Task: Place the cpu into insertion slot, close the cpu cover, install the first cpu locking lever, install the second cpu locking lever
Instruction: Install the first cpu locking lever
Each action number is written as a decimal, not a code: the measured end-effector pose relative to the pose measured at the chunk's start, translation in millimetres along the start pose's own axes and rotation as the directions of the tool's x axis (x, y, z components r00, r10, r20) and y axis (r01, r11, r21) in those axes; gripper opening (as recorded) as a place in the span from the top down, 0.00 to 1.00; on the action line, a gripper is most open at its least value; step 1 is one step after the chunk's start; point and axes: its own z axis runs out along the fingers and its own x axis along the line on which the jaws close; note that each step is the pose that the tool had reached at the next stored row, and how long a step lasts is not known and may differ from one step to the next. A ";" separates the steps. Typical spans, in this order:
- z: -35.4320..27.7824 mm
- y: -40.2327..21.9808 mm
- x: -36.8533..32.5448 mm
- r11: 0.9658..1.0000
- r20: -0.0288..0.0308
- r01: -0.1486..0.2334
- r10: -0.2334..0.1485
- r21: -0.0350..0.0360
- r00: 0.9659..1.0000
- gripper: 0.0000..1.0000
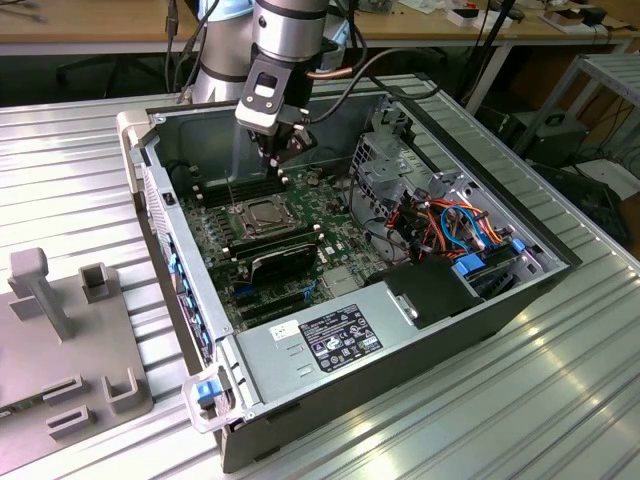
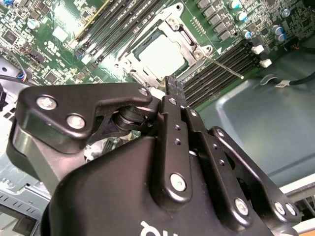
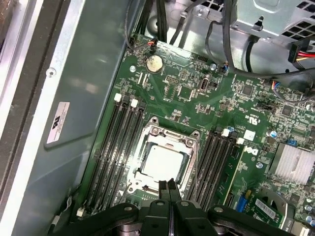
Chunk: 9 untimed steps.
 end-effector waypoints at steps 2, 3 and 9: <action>-0.2 -0.1 0.0 1.000 0.000 0.006 -0.006 0.000 1.000 0.89; -0.2 -0.1 0.0 1.000 0.000 0.012 -0.012 0.000 1.000 0.89; -0.2 -0.1 0.0 0.993 0.002 0.117 -0.117 -0.003 0.993 0.89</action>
